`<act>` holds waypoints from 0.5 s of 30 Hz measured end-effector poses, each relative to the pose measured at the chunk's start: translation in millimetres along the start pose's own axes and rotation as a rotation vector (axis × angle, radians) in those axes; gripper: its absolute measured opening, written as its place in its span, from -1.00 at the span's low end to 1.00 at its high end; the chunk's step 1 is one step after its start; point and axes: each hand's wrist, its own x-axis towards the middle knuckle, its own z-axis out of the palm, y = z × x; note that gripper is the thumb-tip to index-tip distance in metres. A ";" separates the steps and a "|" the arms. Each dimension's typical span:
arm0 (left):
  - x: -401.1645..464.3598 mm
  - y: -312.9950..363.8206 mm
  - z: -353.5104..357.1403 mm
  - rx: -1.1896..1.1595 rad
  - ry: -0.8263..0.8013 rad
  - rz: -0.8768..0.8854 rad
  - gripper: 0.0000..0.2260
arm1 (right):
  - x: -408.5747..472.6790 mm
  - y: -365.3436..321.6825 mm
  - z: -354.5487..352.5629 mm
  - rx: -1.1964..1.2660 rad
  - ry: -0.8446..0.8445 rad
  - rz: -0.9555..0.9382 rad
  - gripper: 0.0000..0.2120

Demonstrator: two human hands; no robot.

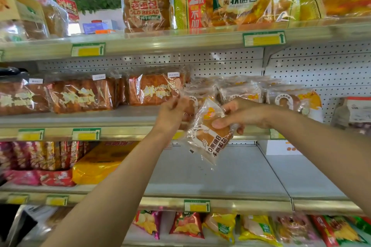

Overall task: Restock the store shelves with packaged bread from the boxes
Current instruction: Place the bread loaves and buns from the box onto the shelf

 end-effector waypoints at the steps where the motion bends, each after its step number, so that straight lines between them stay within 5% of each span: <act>1: 9.3 -0.8 -4.8 0.041 0.112 0.091 -0.82 | -1.3 4.0 -3.9 0.027 0.040 -0.017 -0.44; 3: 32.0 -4.8 -12.3 0.210 0.187 0.231 -0.76 | -2.7 9.8 -13.3 0.129 0.135 -0.051 -0.44; 9: 64.9 -15.7 -8.5 0.631 -0.137 0.194 -0.25 | 4.9 14.3 -38.5 0.354 0.546 -0.101 -0.40; 15: 85.1 -31.3 1.7 0.773 -0.109 0.317 -0.26 | 7.5 6.6 -37.9 0.377 0.673 -0.178 -0.56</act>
